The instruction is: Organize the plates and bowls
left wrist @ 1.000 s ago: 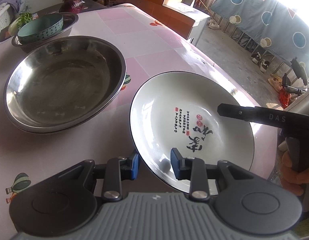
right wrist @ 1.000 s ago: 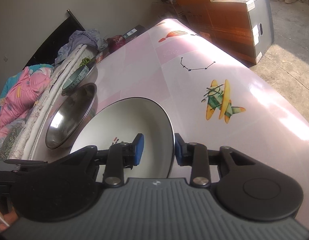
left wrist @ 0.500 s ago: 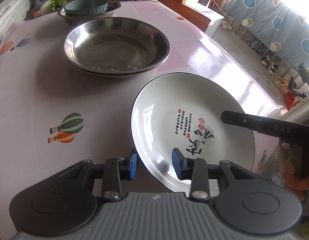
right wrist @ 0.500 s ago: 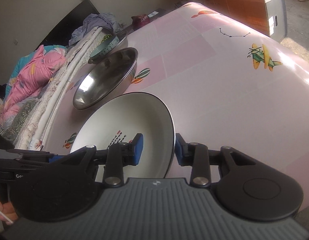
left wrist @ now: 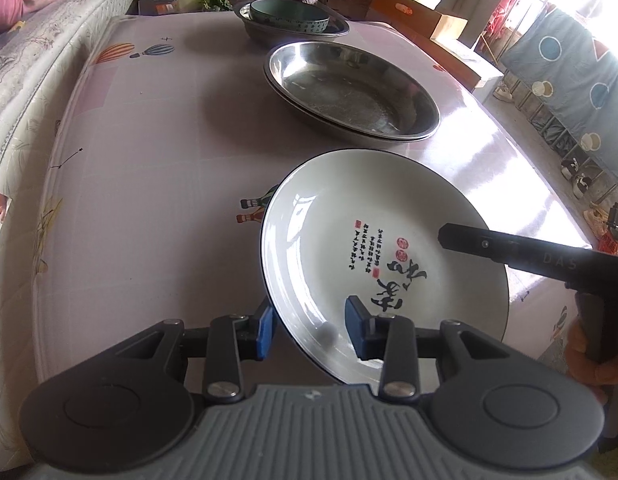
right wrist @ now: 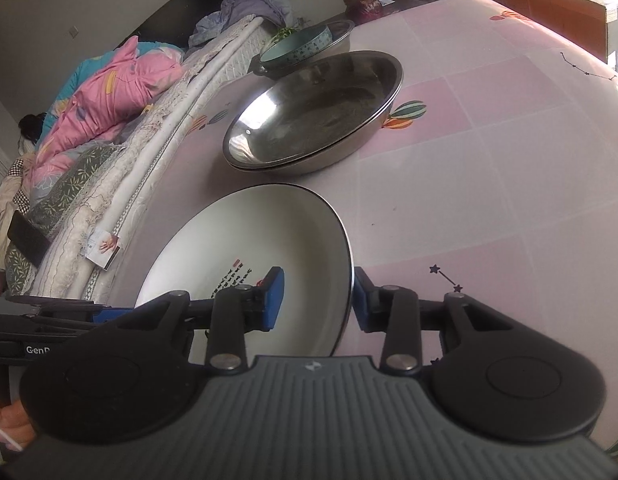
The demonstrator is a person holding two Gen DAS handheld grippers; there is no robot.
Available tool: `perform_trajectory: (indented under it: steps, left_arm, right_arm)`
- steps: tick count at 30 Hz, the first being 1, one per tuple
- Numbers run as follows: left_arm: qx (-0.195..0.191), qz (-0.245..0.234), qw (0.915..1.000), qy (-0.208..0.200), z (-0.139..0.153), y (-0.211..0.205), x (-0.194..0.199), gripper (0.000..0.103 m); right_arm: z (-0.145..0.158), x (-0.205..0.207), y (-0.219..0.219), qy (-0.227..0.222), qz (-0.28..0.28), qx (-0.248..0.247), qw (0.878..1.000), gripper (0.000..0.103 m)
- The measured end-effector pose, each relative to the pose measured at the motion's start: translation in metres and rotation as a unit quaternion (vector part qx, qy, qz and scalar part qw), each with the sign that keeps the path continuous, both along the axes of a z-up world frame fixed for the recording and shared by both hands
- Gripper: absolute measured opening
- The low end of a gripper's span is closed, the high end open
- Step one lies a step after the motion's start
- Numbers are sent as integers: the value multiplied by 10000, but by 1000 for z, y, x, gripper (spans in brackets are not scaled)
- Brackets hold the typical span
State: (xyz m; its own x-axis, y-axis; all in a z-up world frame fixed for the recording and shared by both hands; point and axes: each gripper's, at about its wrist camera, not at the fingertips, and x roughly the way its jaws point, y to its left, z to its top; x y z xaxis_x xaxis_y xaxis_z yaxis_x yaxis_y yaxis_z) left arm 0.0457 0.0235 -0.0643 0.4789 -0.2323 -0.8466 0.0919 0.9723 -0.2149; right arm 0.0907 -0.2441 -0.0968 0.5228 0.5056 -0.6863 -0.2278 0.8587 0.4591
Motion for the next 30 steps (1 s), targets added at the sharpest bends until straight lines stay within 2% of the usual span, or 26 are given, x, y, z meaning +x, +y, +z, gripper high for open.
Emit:
perform_trajectory:
  steps: [7,19,23,30]
  left_arm:
    - [-34,42,9999,-143,-3,4,-1,39]
    - [132,-106,9993,-323,-7,-1,0,43]
    - [111,-120,9993,-332,-7,-2,3,47]
    - [-79,-228,9992,-318,-8,0,1,47]
  right_arm:
    - [-2,13,14,-168,30,-88,9998,36]
    - [-4,-6,18,-410,101,-419,9982,35]
    - [-2,-7,24,-498,149,-603,9968,35]
    - [0,-2,23,-508,142,-714,9961,34]
